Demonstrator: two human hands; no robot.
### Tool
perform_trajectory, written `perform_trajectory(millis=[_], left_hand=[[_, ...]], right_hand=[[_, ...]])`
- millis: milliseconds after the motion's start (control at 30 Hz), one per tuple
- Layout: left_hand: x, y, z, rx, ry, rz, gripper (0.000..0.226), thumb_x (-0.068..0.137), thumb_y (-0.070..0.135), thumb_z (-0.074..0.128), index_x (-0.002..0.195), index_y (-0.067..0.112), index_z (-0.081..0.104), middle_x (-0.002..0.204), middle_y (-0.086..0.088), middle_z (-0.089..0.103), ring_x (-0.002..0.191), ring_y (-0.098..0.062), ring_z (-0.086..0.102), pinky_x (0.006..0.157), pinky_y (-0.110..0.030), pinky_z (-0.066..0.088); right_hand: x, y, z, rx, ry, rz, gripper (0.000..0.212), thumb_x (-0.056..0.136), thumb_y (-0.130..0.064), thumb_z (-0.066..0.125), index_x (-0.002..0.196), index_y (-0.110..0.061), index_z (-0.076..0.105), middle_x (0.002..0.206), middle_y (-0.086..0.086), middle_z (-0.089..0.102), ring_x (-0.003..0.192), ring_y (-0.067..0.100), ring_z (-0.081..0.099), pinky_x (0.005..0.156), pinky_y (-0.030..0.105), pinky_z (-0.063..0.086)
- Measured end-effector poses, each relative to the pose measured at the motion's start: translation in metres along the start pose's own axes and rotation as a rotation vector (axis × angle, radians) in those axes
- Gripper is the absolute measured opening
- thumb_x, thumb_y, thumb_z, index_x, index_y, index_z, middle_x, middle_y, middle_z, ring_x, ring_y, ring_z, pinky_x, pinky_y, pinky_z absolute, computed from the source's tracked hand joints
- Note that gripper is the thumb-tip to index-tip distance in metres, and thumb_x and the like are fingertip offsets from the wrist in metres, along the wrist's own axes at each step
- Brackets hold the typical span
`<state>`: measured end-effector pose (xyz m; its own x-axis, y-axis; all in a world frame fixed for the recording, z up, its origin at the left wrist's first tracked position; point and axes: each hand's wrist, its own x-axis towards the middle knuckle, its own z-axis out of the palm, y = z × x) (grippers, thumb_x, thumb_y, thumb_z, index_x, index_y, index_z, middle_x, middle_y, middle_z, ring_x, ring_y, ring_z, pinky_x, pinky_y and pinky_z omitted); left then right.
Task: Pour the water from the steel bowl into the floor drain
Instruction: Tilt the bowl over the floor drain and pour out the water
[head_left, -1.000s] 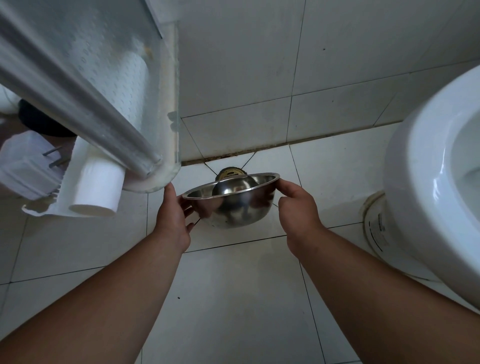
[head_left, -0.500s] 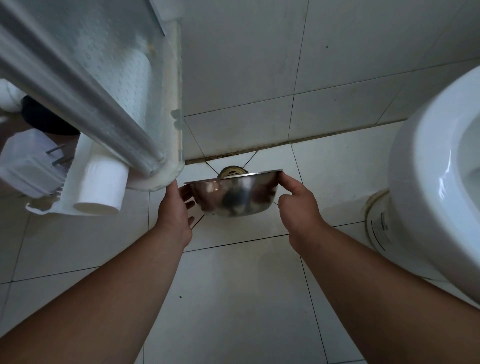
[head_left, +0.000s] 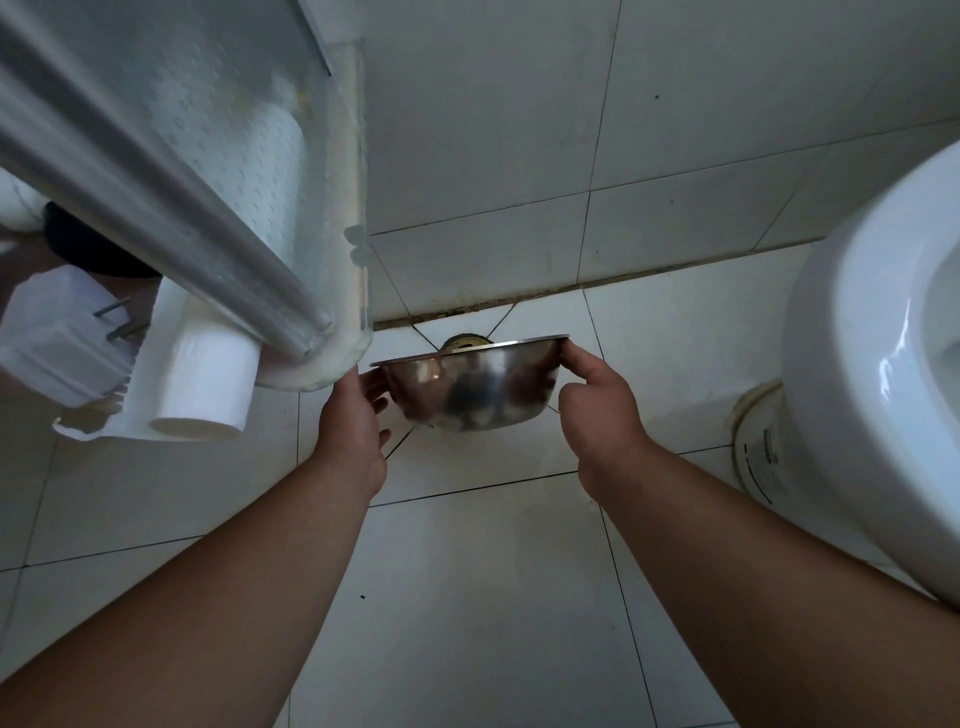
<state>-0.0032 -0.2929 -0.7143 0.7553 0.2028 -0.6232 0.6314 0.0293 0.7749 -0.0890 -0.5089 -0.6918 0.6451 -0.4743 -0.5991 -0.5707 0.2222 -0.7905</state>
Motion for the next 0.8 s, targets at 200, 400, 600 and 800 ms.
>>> perform_trajectory(millis=[200,400,600,800], left_hand=[[0.0,0.001,0.002,0.0,0.004,-0.003,0.061,0.105,0.072,0.042,0.123,0.026,0.079,0.129,0.006,0.082,0.13,-0.013,0.068,0.108,-0.05,0.037],[-0.005,0.008,0.005,0.036,-0.009,0.02,0.065,0.104,0.075,0.036,0.121,0.028,0.078,0.13,0.011,0.08,0.128,-0.011,0.065,0.108,-0.049,0.033],[-0.016,0.019,0.008,0.021,-0.007,0.04,0.09,0.073,0.081,0.043,0.137,0.026,0.076,0.135,0.012,0.078,0.134,-0.014,0.062,0.108,-0.048,0.03],[-0.021,0.023,0.006,-0.012,0.004,0.064,0.109,0.048,0.088,0.046,0.133,0.027,0.078,0.133,0.013,0.079,0.129,-0.012,0.064,0.105,-0.049,0.031]], right_hand=[[0.001,0.001,0.001,-0.011,0.007,-0.014,0.084,0.087,0.012,0.035,0.15,-0.037,0.06,0.157,-0.005,0.057,0.131,0.029,0.062,0.093,0.033,0.056],[0.002,-0.005,0.002,0.004,-0.026,-0.049,0.088,0.086,0.012,0.034,0.15,-0.042,0.059,0.154,-0.011,0.056,0.086,0.008,0.061,0.06,0.018,0.046],[0.002,-0.005,0.004,-0.012,-0.027,-0.06,0.091,0.083,0.013,0.032,0.151,-0.043,0.057,0.155,-0.012,0.057,0.094,0.005,0.062,0.054,0.014,0.047],[0.002,-0.001,0.006,-0.011,-0.037,-0.054,0.091,0.085,0.013,0.033,0.153,-0.042,0.056,0.155,-0.014,0.056,0.116,0.019,0.064,0.053,0.012,0.048]])
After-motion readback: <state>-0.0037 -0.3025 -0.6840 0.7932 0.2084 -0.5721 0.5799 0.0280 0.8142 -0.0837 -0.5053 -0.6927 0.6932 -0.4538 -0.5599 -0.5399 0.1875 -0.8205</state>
